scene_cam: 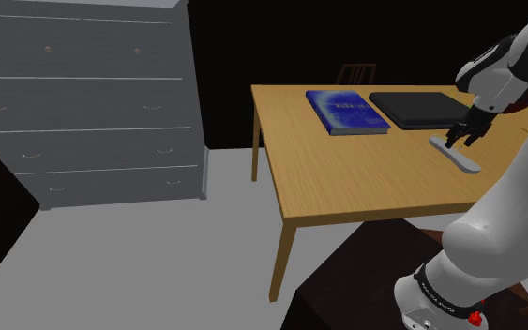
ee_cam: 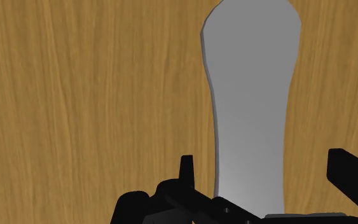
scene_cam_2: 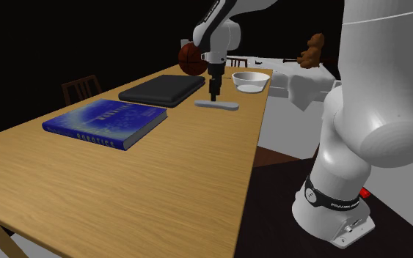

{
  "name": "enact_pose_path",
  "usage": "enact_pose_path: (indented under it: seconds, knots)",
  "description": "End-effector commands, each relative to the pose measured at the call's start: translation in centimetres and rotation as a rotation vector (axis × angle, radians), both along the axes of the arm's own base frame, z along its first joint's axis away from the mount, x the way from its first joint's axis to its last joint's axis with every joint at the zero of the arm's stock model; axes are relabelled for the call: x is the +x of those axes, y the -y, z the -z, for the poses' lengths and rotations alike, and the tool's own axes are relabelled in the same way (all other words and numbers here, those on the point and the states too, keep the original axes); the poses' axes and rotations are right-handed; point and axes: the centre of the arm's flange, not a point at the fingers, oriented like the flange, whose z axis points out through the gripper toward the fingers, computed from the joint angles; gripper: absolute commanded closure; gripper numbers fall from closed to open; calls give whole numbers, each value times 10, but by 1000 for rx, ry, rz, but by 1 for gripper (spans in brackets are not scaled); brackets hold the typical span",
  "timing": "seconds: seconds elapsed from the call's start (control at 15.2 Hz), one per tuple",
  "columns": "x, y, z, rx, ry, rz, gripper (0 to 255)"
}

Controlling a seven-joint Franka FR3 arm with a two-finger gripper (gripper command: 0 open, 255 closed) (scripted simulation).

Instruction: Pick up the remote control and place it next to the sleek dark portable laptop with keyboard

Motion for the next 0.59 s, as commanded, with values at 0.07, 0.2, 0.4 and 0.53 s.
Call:
enact_pose_path:
  seconds: [0.07, 0.2, 0.4, 0.53]
  knots:
    - [-1, -1, -35, 1, -1, 1, 0]
    - [-1, -1, -35, 1, -1, 1, 0]
    - [-1, -1, -35, 1, -1, 1, 0]
    - [-1, -1, -35, 1, -1, 1, 0]
